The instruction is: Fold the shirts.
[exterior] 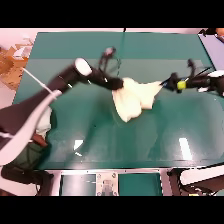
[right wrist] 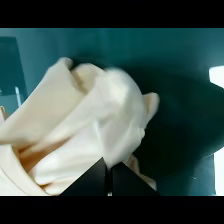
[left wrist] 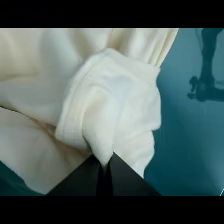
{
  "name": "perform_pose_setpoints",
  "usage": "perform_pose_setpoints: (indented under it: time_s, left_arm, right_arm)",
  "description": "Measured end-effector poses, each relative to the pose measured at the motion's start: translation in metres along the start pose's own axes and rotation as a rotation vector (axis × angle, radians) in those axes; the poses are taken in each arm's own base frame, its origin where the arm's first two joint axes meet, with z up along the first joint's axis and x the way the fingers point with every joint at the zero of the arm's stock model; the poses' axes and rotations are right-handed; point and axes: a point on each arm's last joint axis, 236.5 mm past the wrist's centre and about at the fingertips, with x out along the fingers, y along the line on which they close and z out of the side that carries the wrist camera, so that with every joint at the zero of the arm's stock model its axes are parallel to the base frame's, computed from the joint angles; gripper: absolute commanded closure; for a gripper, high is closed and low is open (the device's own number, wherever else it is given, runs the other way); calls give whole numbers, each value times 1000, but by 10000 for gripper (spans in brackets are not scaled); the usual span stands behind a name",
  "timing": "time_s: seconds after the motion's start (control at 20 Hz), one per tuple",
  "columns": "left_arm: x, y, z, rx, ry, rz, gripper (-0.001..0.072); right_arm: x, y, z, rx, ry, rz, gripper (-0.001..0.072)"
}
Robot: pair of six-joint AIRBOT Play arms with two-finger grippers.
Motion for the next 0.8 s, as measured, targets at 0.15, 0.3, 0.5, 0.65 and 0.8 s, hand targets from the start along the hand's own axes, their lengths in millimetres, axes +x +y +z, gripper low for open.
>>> perform_pose_setpoints:
  time_s: [0.15,0.3,0.5,0.65,0.8]
  left_arm:
    - [-92,-24,66,93,-170,15,681]
    - [-195,-63,112,196,-365,37,681]
    - [-317,-123,132,335,-594,81,681]
    - [-373,-158,122,443,-687,132,680]
    - [-377,-157,103,477,-629,180,680]
  right_arm:
    - [-74,78,38,-140,-191,81,702]
    - [-157,164,43,-319,-389,126,702]
    - [-264,267,12,-574,-708,110,702]
    - [-319,320,-28,-721,-899,74,702]
    - [-328,330,-53,-778,-931,34,701]
